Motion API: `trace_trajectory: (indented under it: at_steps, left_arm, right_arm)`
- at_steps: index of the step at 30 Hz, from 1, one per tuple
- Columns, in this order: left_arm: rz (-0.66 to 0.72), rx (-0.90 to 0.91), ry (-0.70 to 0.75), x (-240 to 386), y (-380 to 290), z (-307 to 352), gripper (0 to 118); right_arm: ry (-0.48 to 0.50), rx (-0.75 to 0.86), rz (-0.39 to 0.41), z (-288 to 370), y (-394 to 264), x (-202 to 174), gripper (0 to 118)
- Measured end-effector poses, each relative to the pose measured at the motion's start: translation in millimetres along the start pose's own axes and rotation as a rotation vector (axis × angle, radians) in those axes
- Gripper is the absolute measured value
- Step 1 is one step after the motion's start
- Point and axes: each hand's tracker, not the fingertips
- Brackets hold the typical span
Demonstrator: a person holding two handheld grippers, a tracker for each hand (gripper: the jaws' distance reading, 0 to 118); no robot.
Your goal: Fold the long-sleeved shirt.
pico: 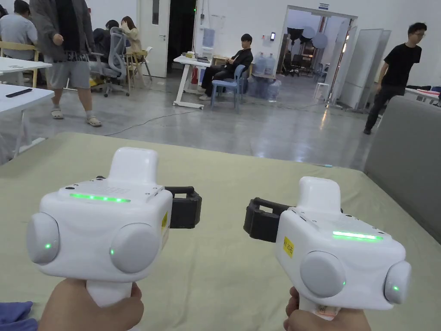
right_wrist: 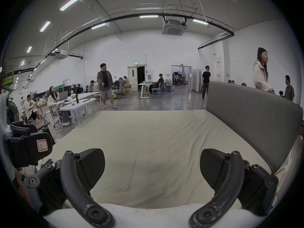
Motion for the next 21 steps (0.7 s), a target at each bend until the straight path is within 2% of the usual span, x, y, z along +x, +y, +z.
trace_trajectory:
  at_steps: [8,18,21]
  left_arm:
    - [0.023,0.039,-0.028,-4,-1,2,113]
    - [-0.062,0.046,-0.021,7,-12,-4,105]
    - [-0.04,0.04,-0.05,4,-13,-5,100]
  right_arm:
    - [-0.008,0.006,-0.004,-1,0,1,115]
    - [-0.015,0.009,-0.006,-4,-2,1,114]
    - [-0.02,0.013,-0.008,-5,-1,1,101]
